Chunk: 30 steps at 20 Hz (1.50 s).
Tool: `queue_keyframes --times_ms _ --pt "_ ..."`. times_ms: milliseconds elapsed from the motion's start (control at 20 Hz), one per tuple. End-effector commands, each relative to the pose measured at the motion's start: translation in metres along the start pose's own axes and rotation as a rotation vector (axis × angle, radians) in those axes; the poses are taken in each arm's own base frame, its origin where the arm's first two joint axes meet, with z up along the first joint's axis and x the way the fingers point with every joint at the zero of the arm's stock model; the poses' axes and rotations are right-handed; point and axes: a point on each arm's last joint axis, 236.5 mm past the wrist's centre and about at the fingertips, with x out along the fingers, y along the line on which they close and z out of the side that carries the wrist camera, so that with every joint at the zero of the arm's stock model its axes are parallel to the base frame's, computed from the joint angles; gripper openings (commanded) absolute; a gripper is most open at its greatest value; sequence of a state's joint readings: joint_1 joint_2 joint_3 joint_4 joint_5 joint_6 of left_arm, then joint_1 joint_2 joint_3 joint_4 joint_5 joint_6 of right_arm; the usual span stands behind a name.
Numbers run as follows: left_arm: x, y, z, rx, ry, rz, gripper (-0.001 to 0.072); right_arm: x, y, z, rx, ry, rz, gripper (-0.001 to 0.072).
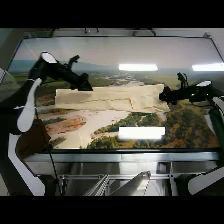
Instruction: Fold the shirts.
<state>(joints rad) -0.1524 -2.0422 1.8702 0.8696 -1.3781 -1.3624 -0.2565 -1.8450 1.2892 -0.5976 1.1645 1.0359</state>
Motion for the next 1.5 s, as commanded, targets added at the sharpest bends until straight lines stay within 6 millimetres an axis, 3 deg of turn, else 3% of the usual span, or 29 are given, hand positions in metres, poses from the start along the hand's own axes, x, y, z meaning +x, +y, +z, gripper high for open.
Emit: queue_keyframes --times_ms 0,250,400,500,550,700,800,900,1050,1150,1300,1450 --pt "0.063 -0.027 0.011 0.111 -0.047 0.097 0.0004 -0.036 0.028 0.004 -0.007 0.001 0.064 0.0018" --pt "0.133 -0.064 -0.001 0.060 -0.020 -0.009 0.0004 -0.114 0.094 0.001 -0.145 -0.011 0.144 0.0018" --pt "0.155 -0.105 -0.006 0.083 0.028 -0.110 0.0003 -0.144 0.147 0.003 -0.237 -0.056 0.237 0.0018" --pt "0.148 -0.144 -0.003 0.115 0.026 -0.197 0.0003 -0.160 0.181 0.007 -0.278 -0.105 0.311 0.0018" --pt "0.135 -0.167 -0.001 0.115 0.019 -0.262 0.0003 -0.164 0.194 0.006 -0.288 -0.116 0.340 0.0018" --pt "0.057 -0.221 0.008 0.115 -0.036 -0.464 0.0003 -0.157 0.235 -0.003 -0.316 -0.101 0.425 0.0018" --pt "-0.011 -0.224 0.020 0.148 -0.131 -0.507 0.0003 -0.131 0.263 -0.010 -0.345 -0.083 0.449 0.0018" --pt "-0.087 -0.213 0.029 0.180 -0.231 -0.497 0.0003 -0.090 0.289 -0.013 -0.378 -0.090 0.424 0.0018" --pt "-0.199 -0.190 0.034 0.208 -0.410 -0.457 0.0004 -0.003 0.315 -0.017 -0.426 -0.138 0.325 0.0018" --pt "-0.254 -0.173 0.028 0.226 -0.505 -0.415 0.0004 0.066 0.316 -0.024 -0.444 -0.165 0.250 0.0018" --pt "-0.305 -0.155 0.013 0.264 -0.585 -0.356 0.0004 0.172 0.306 -0.050 -0.497 -0.136 0.166 0.0018" --pt "-0.318 -0.145 -0.001 0.263 -0.570 -0.342 0.0004 0.248 0.324 -0.081 -0.584 -0.078 0.188 0.0021"
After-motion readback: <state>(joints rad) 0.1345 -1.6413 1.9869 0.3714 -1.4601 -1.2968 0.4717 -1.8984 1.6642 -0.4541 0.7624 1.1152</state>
